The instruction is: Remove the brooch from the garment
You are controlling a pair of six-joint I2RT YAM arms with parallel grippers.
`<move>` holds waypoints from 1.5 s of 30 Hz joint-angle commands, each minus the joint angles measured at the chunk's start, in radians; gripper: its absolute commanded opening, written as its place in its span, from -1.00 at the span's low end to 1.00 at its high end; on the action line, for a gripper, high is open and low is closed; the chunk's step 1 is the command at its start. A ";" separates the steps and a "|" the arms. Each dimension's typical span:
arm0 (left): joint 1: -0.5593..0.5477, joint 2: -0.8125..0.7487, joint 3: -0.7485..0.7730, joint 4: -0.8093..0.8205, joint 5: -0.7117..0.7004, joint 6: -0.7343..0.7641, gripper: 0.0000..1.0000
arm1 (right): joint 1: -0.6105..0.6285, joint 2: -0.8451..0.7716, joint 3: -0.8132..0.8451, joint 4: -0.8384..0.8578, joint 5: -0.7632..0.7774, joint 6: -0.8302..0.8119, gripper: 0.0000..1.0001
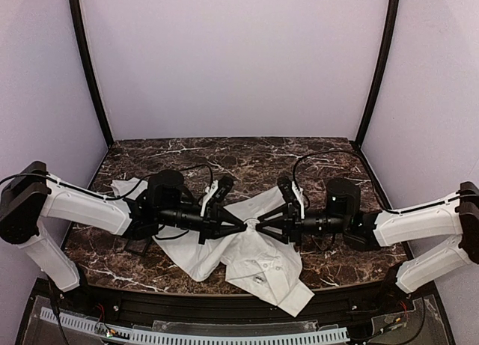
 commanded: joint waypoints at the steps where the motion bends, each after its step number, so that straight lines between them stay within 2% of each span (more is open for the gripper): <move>1: 0.000 -0.020 0.000 0.024 0.038 0.011 -0.98 | -0.004 0.027 0.031 0.050 -0.022 -0.011 -0.41; 3: 0.000 -0.017 0.001 0.024 0.041 0.011 -0.98 | -0.003 0.036 0.036 0.058 -0.031 -0.010 -0.53; 6: 0.001 -0.015 0.001 0.024 0.038 0.010 -0.98 | -0.004 0.045 0.039 0.058 -0.026 -0.012 -0.92; 7: 0.000 -0.017 0.001 0.024 0.037 0.011 -0.98 | -0.004 0.045 0.037 0.058 -0.018 -0.013 -1.00; 9: 0.001 -0.020 0.000 0.016 0.031 0.013 -0.68 | -0.004 0.038 0.029 0.060 0.001 -0.014 -1.00; 10: 0.001 -0.021 0.000 0.012 0.028 0.017 -0.31 | -0.004 0.034 0.024 0.062 0.009 -0.014 -1.00; 11: 0.000 -0.024 -0.002 0.003 0.017 0.024 -0.12 | -0.004 0.028 0.020 0.062 0.017 -0.013 -1.00; 12: 0.001 -0.027 -0.003 -0.001 0.012 0.028 0.20 | -0.004 0.024 0.016 0.061 0.027 -0.013 -1.00; 15: 0.001 -0.034 -0.015 -0.022 -0.020 0.049 0.60 | -0.004 0.005 0.010 0.055 0.048 -0.011 -1.00; 18: -0.001 -0.035 -0.023 -0.036 -0.052 0.065 0.68 | -0.004 -0.005 0.007 0.048 0.062 -0.014 -1.00; 20: -0.002 -0.030 -0.026 -0.042 -0.073 0.074 0.54 | -0.004 -0.007 0.005 0.043 0.066 -0.013 -1.00; 21: -0.002 -0.029 -0.025 -0.042 -0.080 0.074 0.32 | -0.004 -0.007 0.006 0.039 0.070 -0.014 -1.00; 22: -0.001 -0.022 -0.021 -0.042 -0.082 0.073 0.19 | -0.004 -0.009 0.007 0.036 0.074 -0.015 -1.00; 23: -0.001 -0.021 -0.018 -0.042 -0.082 0.074 -0.10 | -0.004 -0.009 0.006 0.030 0.077 -0.016 -1.00; 24: -0.001 -0.016 -0.013 -0.040 -0.080 0.073 -0.24 | -0.004 -0.009 0.007 0.025 0.083 -0.018 -1.00; 25: -0.002 -0.014 -0.011 -0.038 -0.080 0.072 -0.53 | -0.004 -0.009 0.006 0.020 0.090 -0.020 -1.00; 26: -0.002 -0.012 -0.008 -0.036 -0.081 0.071 -0.65 | -0.004 -0.009 0.004 0.016 0.096 -0.020 -1.00; 27: -0.002 -0.013 -0.007 -0.034 -0.083 0.069 -0.87 | -0.004 -0.009 0.001 0.015 0.104 -0.021 -1.00; 29: -0.002 -0.015 -0.005 -0.026 -0.088 0.066 -0.97 | -0.004 -0.010 -0.004 0.011 0.119 -0.023 -1.00; 45: 0.000 -0.062 0.007 -0.010 -0.205 0.063 -0.98 | -0.004 -0.029 -0.040 -0.040 0.257 -0.027 -1.00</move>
